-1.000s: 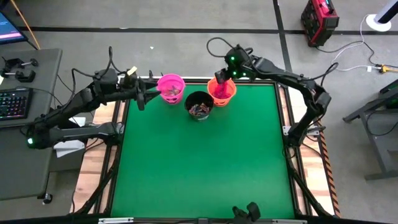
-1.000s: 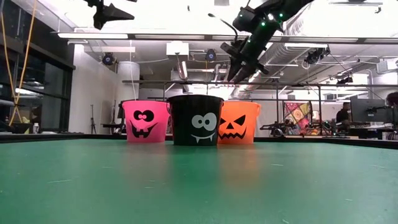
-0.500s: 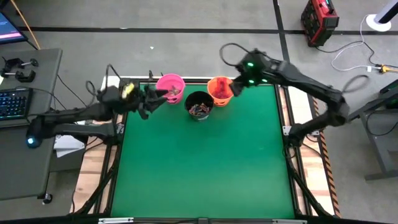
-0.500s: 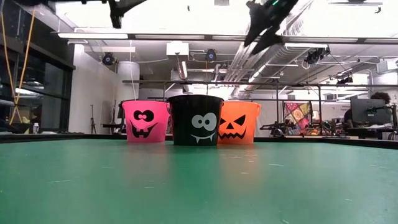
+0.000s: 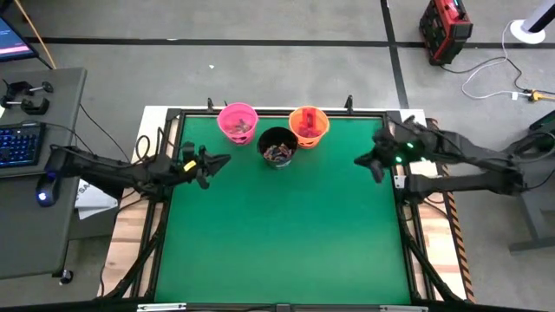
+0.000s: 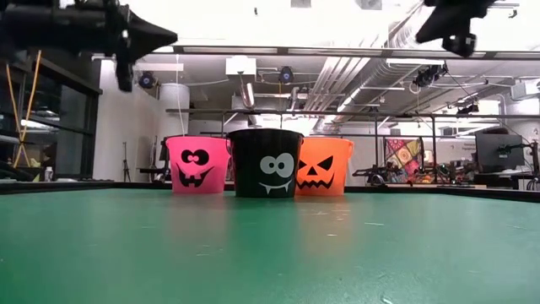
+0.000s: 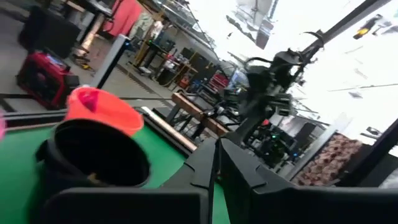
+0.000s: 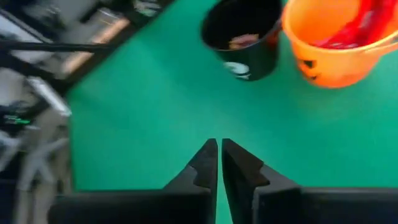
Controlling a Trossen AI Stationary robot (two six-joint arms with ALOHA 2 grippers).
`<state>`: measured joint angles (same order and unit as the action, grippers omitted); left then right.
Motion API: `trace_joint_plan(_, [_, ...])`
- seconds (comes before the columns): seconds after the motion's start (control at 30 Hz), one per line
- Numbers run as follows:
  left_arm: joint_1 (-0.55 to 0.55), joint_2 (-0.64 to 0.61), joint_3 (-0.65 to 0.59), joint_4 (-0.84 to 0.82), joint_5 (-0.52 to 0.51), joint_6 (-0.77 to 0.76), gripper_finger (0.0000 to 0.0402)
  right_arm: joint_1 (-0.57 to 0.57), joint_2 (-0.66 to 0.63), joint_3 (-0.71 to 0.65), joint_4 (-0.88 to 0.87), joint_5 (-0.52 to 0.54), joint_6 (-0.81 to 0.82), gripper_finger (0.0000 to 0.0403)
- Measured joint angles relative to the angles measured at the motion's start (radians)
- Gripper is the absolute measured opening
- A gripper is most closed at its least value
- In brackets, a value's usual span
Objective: Sort candy by brand, put in halloween buckets
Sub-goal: Return to Home Position
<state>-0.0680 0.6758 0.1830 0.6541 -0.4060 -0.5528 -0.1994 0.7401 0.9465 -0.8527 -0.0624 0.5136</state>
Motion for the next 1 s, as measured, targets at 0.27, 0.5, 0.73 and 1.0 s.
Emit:
trace_joint_plan(0.27, [-0.004, -0.137, -0.128, -0.007, -0.012, 0.004, 0.0001, 0.207, -0.268, -0.156, 0.032, 0.036, 0.129, 0.0005])
trace_joint_plan(0.5, [-0.004, -0.244, -0.17, -0.24, 0.005, -0.159, 0.0, 0.329, -0.417, -0.302, 0.187, 0.086, 0.192, 0.0001])
trace_joint_plan(0.73, [-0.004, -0.257, -0.17, -0.336, 0.07, -0.361, 0.0, 0.445, -0.43, -0.524, 0.54, 0.117, 0.212, 0.0])
trace_joint_plan(1.0, [-0.004, -0.258, -0.17, -0.292, 0.104, -0.263, 0.0, 0.538, -0.426, -0.746, 0.97, 0.29, 0.108, 0.0])
